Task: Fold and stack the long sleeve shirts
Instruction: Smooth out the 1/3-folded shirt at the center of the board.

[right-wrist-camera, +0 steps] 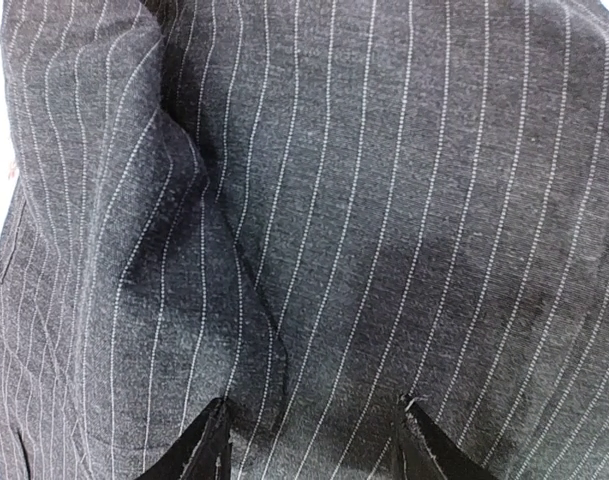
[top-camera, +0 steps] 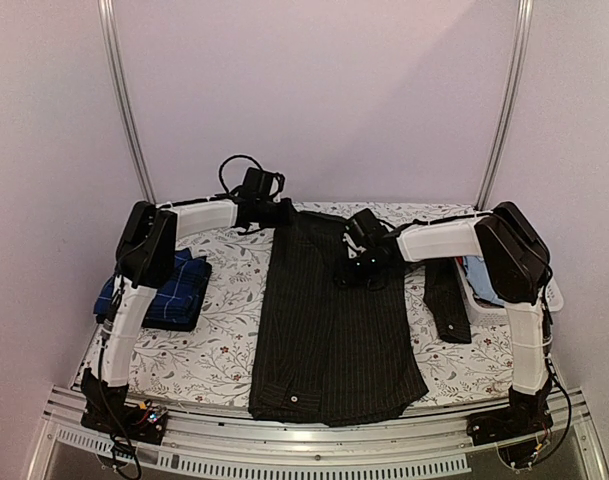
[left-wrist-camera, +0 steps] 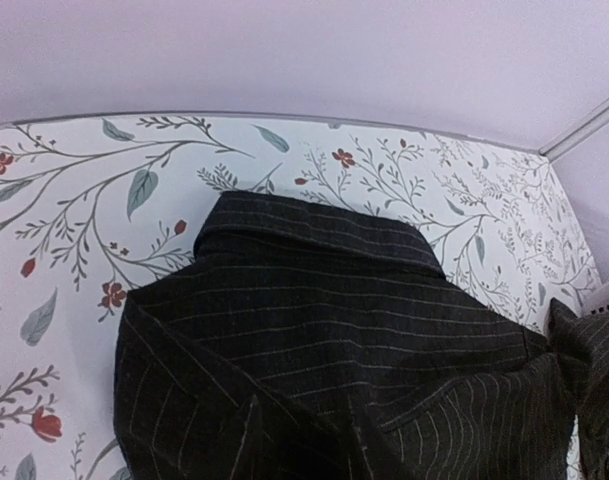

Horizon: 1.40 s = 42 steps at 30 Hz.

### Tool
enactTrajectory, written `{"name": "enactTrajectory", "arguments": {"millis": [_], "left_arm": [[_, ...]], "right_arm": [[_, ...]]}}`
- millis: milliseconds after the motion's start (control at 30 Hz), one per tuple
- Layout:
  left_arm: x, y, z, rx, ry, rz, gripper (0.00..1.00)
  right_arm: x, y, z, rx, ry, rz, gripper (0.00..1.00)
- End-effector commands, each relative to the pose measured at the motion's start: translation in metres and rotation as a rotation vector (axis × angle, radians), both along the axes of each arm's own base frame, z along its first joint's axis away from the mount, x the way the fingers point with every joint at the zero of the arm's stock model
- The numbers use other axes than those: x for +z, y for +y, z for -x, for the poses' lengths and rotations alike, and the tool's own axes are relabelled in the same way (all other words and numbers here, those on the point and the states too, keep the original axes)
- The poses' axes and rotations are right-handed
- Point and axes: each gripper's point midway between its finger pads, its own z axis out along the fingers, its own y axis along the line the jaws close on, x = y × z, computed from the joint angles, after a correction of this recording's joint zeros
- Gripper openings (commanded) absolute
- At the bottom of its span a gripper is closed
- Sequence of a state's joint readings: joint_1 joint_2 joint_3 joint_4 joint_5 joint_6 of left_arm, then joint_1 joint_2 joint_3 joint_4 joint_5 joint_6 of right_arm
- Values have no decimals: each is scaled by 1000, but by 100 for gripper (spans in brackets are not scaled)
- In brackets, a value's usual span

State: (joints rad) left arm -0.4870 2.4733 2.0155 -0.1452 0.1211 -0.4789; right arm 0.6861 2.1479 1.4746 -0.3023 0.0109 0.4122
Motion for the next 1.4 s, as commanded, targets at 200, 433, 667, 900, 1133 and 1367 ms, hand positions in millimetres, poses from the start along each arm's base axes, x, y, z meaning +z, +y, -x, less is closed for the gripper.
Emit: {"name": "enactTrajectory", "arguments": {"millis": [200,433,667,900,1133,1367], "left_arm": [[39,30,-13,0,-70,-9,58],[80,33,23,-42,-81,47,53],[70,9,65,-147,5,113,26],[24,-15,69,-186,108,152,17],[-22,-24,43,-176,165,123,17],[-73,8,14,-5,265,46,18]], "right_arm": [[79,13,-18,17,-122,-81,53],[96,57,-23,166,-116,-190,39],[84,85,-31,223,-87,-248,32],[48,79,-58,159,-74,-215,31],[10,68,-78,95,-33,-220,32],[-5,78,-74,105,16,-264,40]]}}
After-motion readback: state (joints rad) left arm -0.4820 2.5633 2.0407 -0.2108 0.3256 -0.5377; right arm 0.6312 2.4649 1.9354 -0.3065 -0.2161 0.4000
